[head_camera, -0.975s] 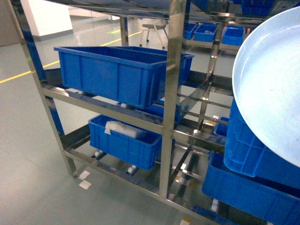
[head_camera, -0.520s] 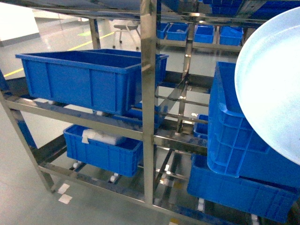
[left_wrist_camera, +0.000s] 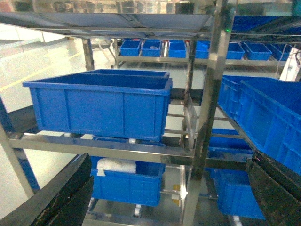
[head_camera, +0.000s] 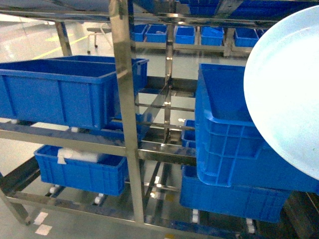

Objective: Place blue tray on left shelf second layer neatly

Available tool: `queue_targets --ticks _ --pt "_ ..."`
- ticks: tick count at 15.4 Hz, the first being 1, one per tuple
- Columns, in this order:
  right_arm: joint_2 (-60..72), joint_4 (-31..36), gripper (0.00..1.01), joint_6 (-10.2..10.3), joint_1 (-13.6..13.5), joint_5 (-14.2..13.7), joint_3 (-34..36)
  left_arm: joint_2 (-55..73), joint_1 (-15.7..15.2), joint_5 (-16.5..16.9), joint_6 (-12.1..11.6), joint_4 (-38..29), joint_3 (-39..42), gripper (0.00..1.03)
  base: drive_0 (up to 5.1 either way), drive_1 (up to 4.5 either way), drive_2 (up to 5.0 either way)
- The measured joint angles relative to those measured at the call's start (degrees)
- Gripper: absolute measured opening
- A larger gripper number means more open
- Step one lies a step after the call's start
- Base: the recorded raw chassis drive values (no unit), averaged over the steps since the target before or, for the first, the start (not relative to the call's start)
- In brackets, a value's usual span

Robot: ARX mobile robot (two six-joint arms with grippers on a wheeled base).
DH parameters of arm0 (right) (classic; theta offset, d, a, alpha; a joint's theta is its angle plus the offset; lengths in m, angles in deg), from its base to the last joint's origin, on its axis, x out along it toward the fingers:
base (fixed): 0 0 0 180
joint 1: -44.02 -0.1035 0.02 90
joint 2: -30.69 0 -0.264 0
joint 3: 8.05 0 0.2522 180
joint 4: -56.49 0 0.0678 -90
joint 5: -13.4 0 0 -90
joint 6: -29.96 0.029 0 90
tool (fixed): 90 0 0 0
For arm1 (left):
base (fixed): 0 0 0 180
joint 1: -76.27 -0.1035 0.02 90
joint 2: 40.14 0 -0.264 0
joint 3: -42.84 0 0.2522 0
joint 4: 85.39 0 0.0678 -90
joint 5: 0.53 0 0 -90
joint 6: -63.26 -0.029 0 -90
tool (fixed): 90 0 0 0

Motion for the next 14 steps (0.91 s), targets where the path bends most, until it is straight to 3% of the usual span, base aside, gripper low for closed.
queue_targets --ticks 14 --pt "-0.1 0.0 0.02 0.0 0.3 -0.1 0.0 0.0 0.0 0.2 0.0 -0.1 0.0 0.98 -1.2 -1.23 -1.2"
